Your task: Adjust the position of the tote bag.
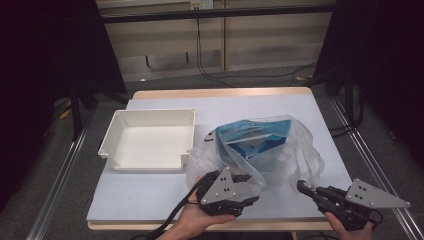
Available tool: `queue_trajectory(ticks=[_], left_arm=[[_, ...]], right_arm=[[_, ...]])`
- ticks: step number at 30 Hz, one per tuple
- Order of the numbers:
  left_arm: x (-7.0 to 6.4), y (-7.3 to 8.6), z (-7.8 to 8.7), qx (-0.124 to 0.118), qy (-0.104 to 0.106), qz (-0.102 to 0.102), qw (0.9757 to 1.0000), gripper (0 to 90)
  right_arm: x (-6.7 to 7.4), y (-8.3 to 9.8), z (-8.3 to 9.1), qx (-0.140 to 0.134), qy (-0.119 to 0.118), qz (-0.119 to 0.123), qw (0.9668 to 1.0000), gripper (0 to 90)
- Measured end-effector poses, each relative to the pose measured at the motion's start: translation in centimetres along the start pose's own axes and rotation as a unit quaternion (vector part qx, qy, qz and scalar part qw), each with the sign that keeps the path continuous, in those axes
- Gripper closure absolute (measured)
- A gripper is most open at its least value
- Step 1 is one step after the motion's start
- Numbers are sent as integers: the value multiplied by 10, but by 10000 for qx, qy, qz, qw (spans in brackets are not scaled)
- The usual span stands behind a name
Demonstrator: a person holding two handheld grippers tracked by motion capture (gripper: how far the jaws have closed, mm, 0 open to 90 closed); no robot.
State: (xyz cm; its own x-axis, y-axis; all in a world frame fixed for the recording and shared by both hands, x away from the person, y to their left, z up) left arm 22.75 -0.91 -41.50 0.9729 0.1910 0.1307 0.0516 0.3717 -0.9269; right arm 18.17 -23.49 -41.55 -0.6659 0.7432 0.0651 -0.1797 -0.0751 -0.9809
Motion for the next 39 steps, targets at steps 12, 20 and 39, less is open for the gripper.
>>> queue_trajectory(ticks=[12,20,39], left_arm=[[15,28,-32,483,-22,-171,9987,448],[21,46,-41,741,-53,-270,9969,564],[22,18,11,130,648,418,9969,887]], right_arm=[[-2,-1,2,5,22,15,10000,900],[-3,1,1,21,9,33,10000,900],[-7,-6,-2,-25,103,55,9999,900]])
Point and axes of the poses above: each handheld gripper's, and its own axes: z roughly backward along the jaws, y roughly out of its underside, x roughly to its left, the point moved 6 cm from there along -z, roughly forward along the jaws, and after that the axes turned 3 degrees about -x, right-handed, at the moved point
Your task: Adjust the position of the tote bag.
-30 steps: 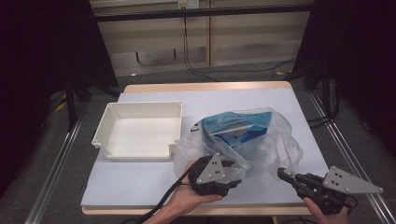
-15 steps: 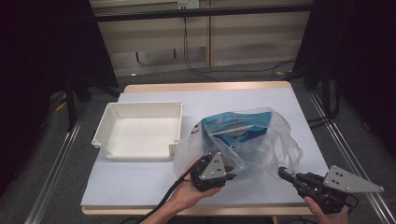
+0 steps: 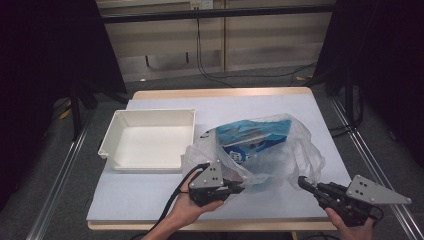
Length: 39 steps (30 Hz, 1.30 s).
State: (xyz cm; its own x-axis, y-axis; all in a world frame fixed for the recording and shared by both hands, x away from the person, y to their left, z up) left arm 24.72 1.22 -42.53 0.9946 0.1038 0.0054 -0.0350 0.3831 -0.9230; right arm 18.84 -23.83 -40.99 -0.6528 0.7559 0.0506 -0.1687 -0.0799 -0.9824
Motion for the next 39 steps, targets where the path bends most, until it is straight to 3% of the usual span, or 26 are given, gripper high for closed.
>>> queue_trajectory(ticks=[5,7,13,22,24,30,32,33,36,39], left_arm=[[-4,-8,6,-134,136,-45,9998,889],[-4,-11,10,-241,198,31,9995,889],[4,-30,33,-587,-10,58,9983,890],[14,-43,65,-980,0,281,9948,888],[13,-44,66,-938,2,231,9953,888],[9,-59,77,-1092,91,146,9939,876],[11,-65,84,-1204,59,135,9926,878],[12,-70,90,-1338,89,191,9908,881],[14,-72,93,-1243,-1,82,9922,885],[16,-75,98,-1258,-16,66,9920,887]], right_arm=[[-3,-7,2,-92,35,4,10000,900],[-3,-10,1,-153,11,15,9999,900],[0,-20,-4,-181,-77,147,9997,900],[-10,-23,3,-253,132,112,9995,900],[-11,-24,5,-263,140,103,9995,900],[-14,-40,11,-398,120,216,9989,900],[-16,-47,14,-456,143,238,9986,900],[-18,-52,16,-535,173,253,9981,900],[-21,-56,17,-579,218,291,9977,900],[-21,-63,16,-641,130,333,9973,900]])
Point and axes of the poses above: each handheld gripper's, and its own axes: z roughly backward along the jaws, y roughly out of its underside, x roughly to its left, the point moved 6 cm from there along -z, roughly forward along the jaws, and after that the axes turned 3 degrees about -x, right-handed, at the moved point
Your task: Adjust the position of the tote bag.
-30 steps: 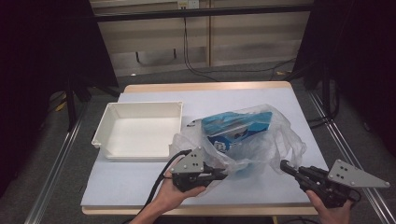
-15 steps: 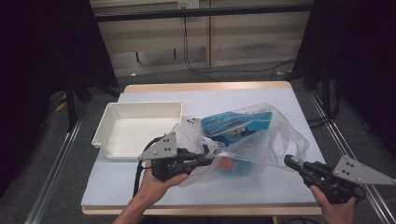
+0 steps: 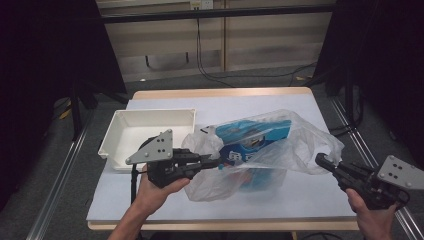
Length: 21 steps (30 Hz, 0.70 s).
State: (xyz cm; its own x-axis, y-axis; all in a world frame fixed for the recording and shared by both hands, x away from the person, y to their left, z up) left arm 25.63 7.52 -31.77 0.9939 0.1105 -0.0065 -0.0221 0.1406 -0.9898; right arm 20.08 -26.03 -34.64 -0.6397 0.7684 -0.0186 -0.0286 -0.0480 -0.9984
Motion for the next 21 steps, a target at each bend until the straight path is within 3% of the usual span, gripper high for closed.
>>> queue_trajectory(ticks=[5,9,16,21], left_arm=[[8,-10,8,-153,-144,22,9998,890],[13,-21,15,-223,-223,-81,9995,891],[23,-55,45,-480,-615,-281,9966,893],[34,-58,59,-562,-834,-239,9946,894]], right_arm=[[-4,-16,-5,-94,-95,62,9999,900],[-6,-31,-14,-272,-198,111,9994,900],[-16,-59,-26,-555,-250,134,9981,900],[-22,-70,-24,-595,-189,126,9980,900]])
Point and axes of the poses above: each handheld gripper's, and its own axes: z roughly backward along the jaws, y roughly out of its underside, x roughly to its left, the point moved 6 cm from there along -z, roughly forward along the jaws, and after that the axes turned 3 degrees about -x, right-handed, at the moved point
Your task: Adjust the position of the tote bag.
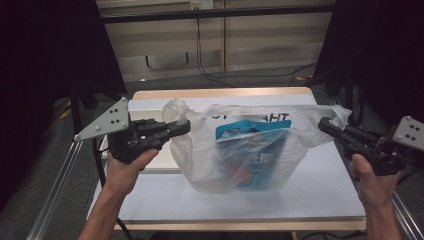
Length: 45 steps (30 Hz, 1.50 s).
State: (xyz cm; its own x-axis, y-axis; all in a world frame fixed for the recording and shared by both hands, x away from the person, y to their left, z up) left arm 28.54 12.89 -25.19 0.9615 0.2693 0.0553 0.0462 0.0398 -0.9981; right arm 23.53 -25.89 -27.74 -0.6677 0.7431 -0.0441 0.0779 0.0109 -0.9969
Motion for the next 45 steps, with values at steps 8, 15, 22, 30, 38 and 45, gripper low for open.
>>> queue_trajectory(ticks=[8,15,22,30,38,45], left_arm=[[18,-5,20,-165,-255,148,9994,895],[23,-21,24,-216,-426,92,9988,897],[28,7,21,71,-523,303,9981,897],[35,29,16,357,-581,500,9964,896],[36,51,12,660,-576,646,9941,896],[34,80,11,988,-587,750,9905,896]], right_arm=[[-16,-19,12,-205,247,-7,9995,900],[-27,-43,11,-156,325,107,9993,900],[-29,-33,8,38,280,43,9996,900],[-34,-7,4,400,309,-77,9987,900],[-41,14,3,693,409,-213,9965,900],[-41,36,0,1026,444,-282,9933,900]])
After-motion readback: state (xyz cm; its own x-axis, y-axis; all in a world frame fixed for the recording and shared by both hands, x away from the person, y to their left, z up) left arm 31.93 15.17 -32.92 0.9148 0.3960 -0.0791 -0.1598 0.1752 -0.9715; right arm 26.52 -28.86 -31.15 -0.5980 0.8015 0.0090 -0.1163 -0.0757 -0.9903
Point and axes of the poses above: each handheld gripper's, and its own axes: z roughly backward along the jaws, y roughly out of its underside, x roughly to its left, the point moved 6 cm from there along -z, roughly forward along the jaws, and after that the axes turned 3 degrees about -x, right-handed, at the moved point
